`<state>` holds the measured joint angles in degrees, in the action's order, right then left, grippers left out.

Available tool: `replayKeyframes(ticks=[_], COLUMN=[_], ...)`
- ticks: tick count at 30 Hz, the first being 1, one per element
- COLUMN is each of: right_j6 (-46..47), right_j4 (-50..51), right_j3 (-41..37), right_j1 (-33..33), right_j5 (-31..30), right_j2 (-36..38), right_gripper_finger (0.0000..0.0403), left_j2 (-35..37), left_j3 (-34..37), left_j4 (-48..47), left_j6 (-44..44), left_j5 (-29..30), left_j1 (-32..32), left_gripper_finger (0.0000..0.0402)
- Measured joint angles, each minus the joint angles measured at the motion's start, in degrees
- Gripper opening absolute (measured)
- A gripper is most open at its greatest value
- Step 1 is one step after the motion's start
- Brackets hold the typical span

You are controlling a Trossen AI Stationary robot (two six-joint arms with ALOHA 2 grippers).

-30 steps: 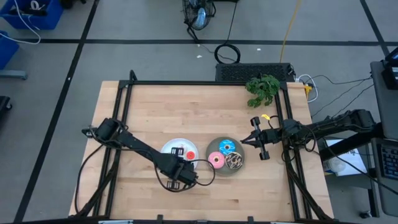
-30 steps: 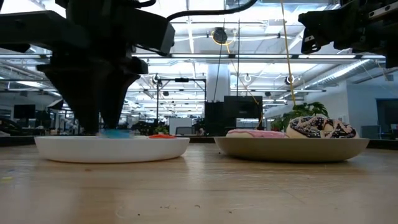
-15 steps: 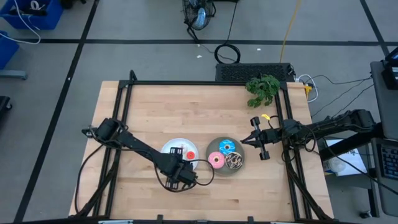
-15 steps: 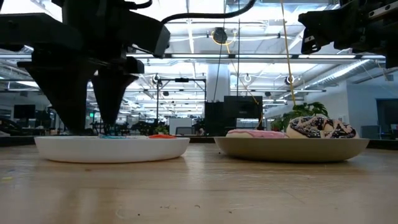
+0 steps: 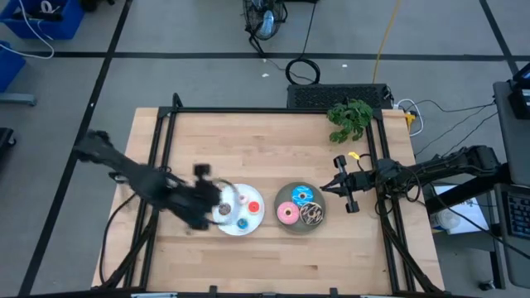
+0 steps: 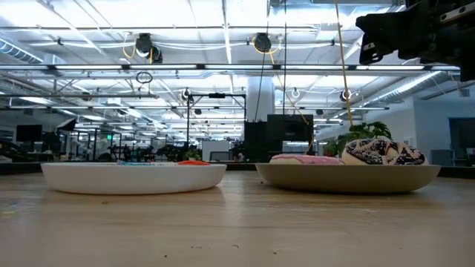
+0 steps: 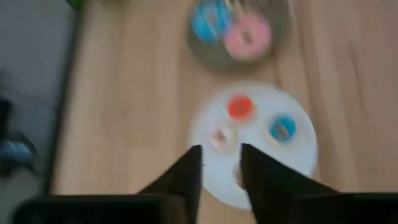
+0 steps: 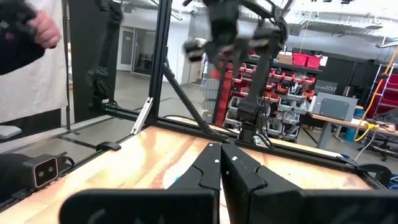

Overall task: Pick & Place donuts
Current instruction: Return to Home Position

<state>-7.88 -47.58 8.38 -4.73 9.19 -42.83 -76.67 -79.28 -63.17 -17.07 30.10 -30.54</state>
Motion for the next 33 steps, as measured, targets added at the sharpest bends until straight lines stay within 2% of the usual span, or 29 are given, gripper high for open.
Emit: replayKeyframes(ticks=[4,6,10,14,16,22,27,31,33], right_j6=[-0.70,-1.19,-1.68,-2.44,-2.71,1.97,2.67,2.69,3.06], right_j4=[0.40,-0.30,-3.16,-1.74,-1.42,6.91,14.61,19.53,18.74], right_j3=[0.00,0.00,0.02,0.02,0.02,0.02,0.02,0.01,-1.14], right_j1=[0.02,0.17,0.24,1.07,2.93,8.83,10.08,9.82,9.81], right_j5=[-0.04,-0.71,-8.37,-9.03,-9.21,-4.77,-4.60,-4.24,-3.04], right_j2=[0.00,0.00,0.12,0.96,2.11,7.40,14.55,18.88,19.93], right_gripper_finger=[0.0000,0.0000,0.0000,0.0000,0.0000,0.0000,0.0000,0.0000,0.0000], left_j2=[15.20,22.05,31.90,40.93,44.53,53.92,63.33,68.22,69.60], left_j3=[11.55,18.57,29.02,38.66,42.63,49.10,52.41,57.85,59.87], left_j4=[15.16,23.61,32.13,47.67,52.74,50.40,49.22,53.85,56.61], left_j6=[6.08,7.57,14.10,26.13,30.43,31.73,32.67,35.72,37.07], left_j5=[4.29,5.91,7.43,1.02,-0.15,-0.19,-0.55,-0.69,-1.60], left_j1=[-1.81,-0.92,3.26,4.87,5.86,8.90,8.88,9.03,9.39], left_gripper_finger=[0.0014,0.0012,0.0014,0.0006,0.0008,0.0007,0.0004,0.0004,0.0003])
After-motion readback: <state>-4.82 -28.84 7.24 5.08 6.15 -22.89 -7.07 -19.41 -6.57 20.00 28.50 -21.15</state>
